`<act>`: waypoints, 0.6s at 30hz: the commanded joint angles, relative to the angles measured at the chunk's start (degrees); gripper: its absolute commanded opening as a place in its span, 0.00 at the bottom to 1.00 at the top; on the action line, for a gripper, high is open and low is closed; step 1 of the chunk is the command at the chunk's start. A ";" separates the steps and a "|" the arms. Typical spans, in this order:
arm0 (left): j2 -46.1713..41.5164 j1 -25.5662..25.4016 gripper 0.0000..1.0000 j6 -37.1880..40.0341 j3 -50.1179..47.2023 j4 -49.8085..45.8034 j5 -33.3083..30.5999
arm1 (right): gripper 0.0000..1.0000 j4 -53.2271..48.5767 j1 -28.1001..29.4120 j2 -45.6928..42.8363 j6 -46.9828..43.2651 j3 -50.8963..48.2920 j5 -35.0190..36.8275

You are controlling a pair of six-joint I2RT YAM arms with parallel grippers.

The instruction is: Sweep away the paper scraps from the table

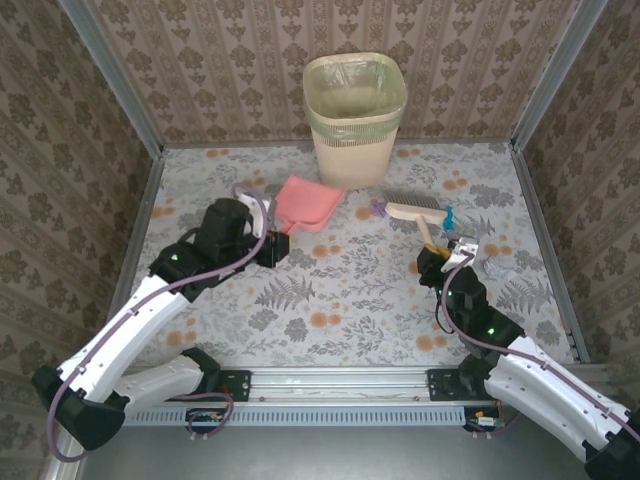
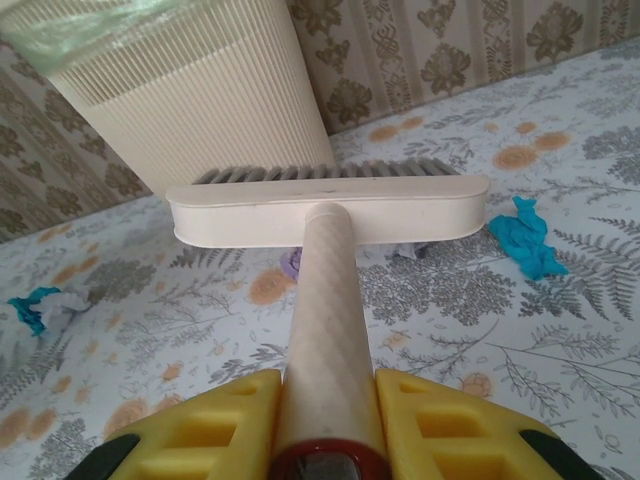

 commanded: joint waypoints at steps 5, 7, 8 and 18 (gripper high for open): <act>-6.72 -4.62 0.00 1.41 -12.66 -0.49 -14.60 | 0.00 6.62 -0.29 1.09 -1.87 0.70 -4.10; -8.56 -6.25 0.00 -1.33 -15.99 0.71 -18.65 | 0.00 7.82 -0.29 1.26 -2.39 0.68 -5.84; -9.28 -6.68 0.00 -2.90 -17.46 1.28 -19.99 | 0.00 8.23 -0.29 1.32 -2.62 0.70 -6.76; -20.43 -7.47 0.00 -6.88 -30.70 3.96 -29.05 | 0.00 4.42 1.02 2.98 -4.80 7.04 -18.46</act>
